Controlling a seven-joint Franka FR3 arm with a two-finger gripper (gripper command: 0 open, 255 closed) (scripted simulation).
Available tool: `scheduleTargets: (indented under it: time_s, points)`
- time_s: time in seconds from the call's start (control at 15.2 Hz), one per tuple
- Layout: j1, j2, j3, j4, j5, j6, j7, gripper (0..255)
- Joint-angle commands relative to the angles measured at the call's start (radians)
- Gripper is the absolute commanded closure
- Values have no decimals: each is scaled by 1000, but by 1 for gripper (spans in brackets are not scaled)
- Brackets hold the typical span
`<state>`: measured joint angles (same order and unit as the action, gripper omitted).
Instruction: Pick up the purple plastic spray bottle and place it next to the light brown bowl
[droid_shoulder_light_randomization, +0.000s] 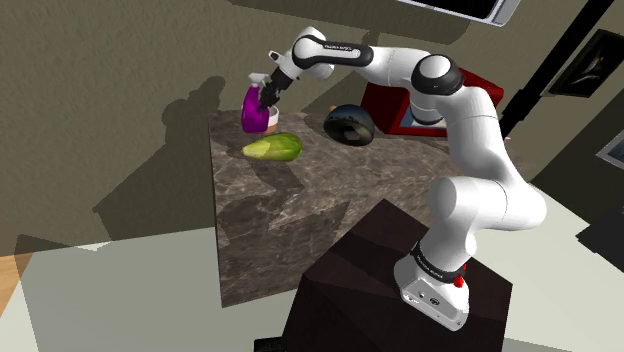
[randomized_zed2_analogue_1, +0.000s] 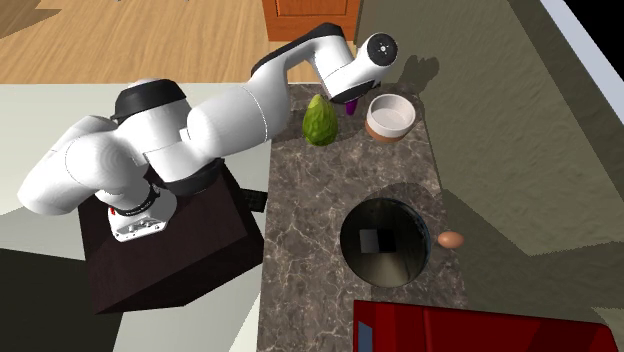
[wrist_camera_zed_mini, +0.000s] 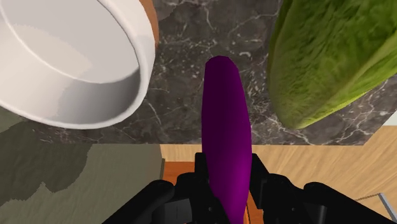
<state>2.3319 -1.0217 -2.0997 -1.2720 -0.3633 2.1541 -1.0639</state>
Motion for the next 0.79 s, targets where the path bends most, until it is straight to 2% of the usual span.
scheduleTargets:
  time_s: [0.0, 0.46, 0.73]
  points:
    - [-2, -10, -6, -12, -5, 18, -4, 255]
    - [3, -51, -31, -35, -23, 74, -17, 255]
    - [3, -51, -31, -35, -23, 74, -17, 255]
